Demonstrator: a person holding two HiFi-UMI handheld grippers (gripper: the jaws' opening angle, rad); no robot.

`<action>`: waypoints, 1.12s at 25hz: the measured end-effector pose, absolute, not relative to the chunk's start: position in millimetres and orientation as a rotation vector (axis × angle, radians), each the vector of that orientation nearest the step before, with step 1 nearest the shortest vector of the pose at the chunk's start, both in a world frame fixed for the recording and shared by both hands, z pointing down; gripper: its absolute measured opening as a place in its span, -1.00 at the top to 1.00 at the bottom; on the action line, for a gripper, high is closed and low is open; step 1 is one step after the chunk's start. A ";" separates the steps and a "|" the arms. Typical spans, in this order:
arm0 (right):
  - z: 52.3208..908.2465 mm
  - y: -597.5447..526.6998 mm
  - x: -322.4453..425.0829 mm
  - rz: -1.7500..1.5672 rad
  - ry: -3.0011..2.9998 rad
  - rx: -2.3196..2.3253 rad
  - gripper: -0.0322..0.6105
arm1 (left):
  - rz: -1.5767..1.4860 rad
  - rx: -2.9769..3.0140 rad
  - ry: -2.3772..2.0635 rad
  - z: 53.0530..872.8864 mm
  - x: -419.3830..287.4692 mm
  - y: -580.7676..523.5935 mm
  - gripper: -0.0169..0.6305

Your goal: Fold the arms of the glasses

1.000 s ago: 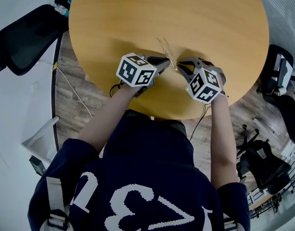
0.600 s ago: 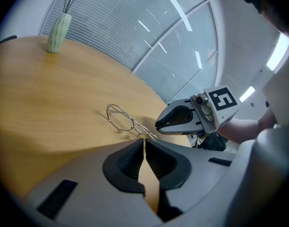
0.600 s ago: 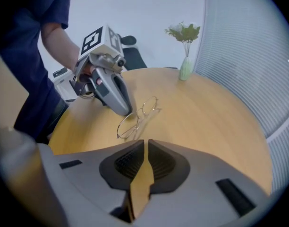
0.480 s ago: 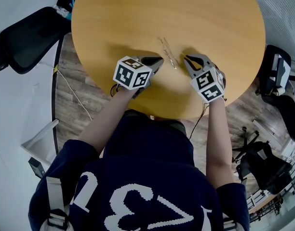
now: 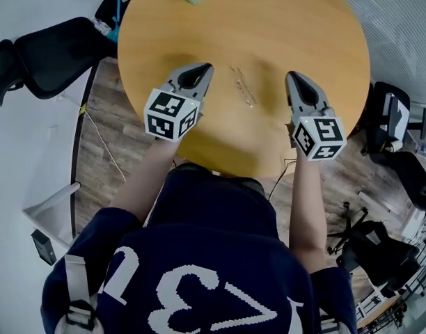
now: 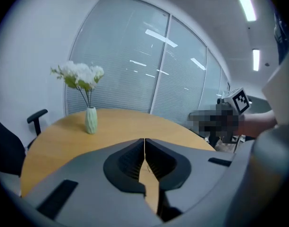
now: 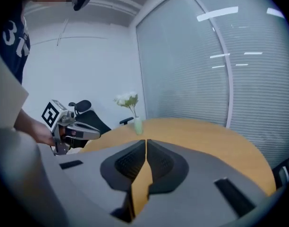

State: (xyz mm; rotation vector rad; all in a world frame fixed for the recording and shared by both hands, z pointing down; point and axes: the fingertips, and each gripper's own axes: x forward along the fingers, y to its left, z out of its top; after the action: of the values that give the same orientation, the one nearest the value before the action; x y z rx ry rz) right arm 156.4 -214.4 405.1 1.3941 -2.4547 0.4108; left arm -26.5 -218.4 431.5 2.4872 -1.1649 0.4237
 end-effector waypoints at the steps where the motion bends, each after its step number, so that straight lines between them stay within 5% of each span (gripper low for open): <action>1: 390.9 -213.9 157.5 0.390 -2.472 1.428 0.80 | 0.402 2.506 -1.212 417.5 -31.7 -220.7 0.89; 16: 247.6 -187.6 177.9 0.141 -2.596 1.692 0.82 | 0.121 2.669 -1.605 267.1 -67.2 -211.4 0.89; 28: 208.2 -178.4 176.5 -0.002 -2.600 1.759 0.82 | 0.042 2.711 -1.634 234.8 -69.1 -205.6 0.89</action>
State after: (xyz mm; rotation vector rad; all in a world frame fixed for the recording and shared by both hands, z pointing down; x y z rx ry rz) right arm 176.5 -178.4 208.2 1.7595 -2.5998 -0.0021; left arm -69.1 -205.6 234.8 2.7110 -1.6344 0.0418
